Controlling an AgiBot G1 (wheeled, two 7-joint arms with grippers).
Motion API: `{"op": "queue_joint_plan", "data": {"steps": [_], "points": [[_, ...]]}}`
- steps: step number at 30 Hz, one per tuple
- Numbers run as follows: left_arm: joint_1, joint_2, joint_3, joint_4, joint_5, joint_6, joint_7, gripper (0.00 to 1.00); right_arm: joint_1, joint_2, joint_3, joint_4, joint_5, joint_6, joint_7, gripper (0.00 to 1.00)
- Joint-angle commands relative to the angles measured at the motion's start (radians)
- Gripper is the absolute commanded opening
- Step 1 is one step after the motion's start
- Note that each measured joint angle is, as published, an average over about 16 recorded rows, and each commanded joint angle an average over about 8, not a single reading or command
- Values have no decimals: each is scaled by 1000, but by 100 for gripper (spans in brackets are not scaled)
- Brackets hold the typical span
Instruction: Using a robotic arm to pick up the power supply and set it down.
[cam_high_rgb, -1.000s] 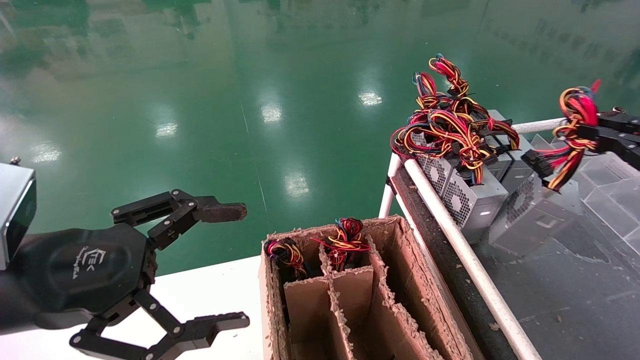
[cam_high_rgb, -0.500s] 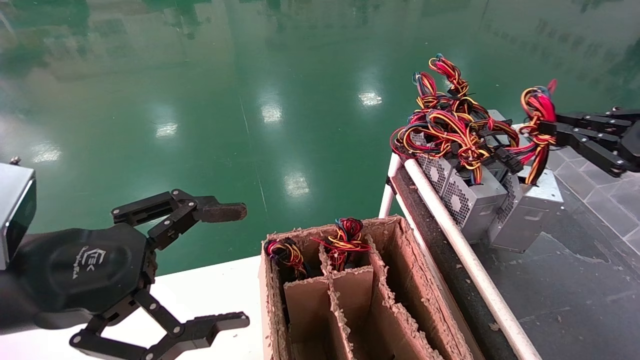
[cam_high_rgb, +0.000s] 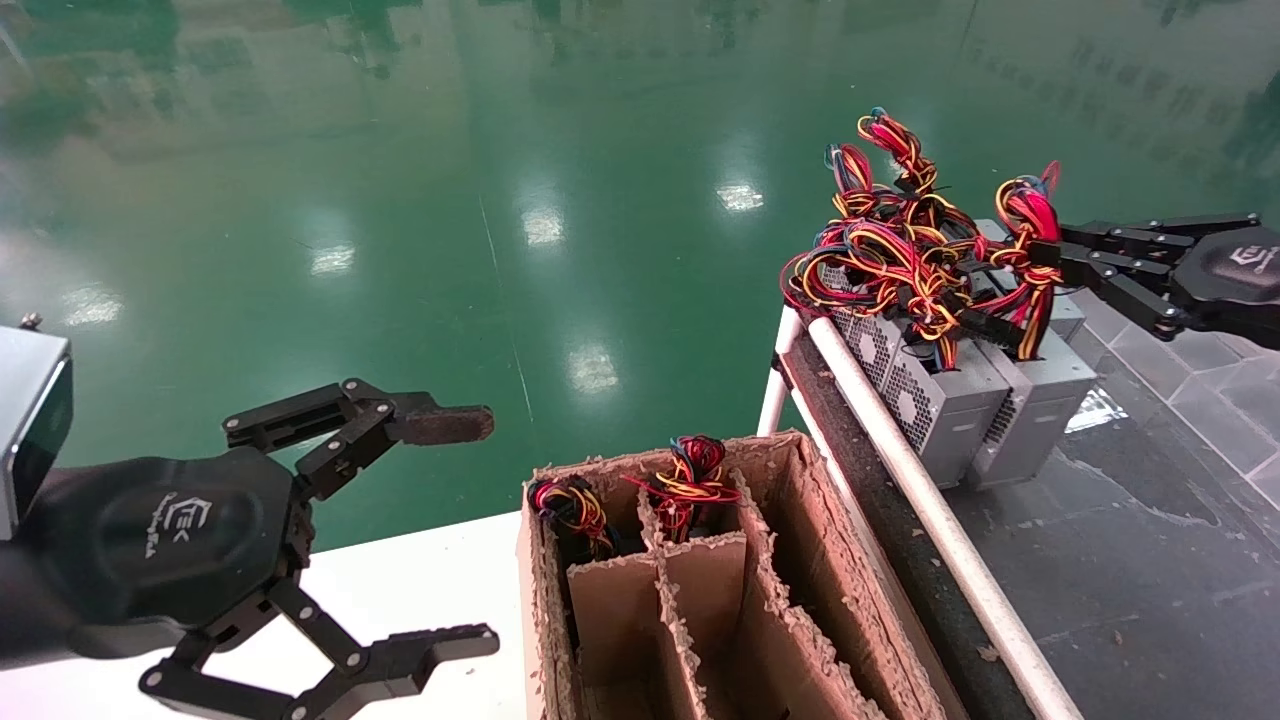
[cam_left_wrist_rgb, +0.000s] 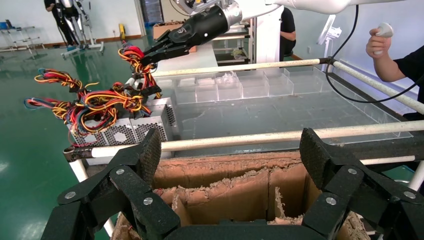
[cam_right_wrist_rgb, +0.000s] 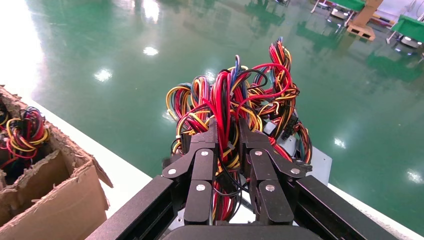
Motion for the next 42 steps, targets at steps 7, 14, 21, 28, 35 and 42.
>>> {"op": "queue_joint_plan", "data": {"steps": [7, 14, 21, 28, 35, 42], "points": [[0, 0, 0, 0, 0, 0, 0, 100, 30, -33, -9, -81, -16, 20, -37, 8], [0, 0, 0, 0, 0, 0, 0, 100, 56, -42, -15, -125, -26, 13, -56, 94], [0, 0, 1, 0, 0, 0, 0, 100, 73, -37, -19, -153, -31, 2, -73, 100], [0, 0, 1, 0, -1, 0, 0, 100, 84, -29, -20, -174, -33, -9, -81, 100], [0, 0, 1, 0, -1, 0, 1, 100, 94, -23, -9, -192, -17, -29, -79, 100], [0, -1, 1, 0, -1, -1, 1, 100, 91, -15, 4, -190, 4, -48, -81, 100]]}}
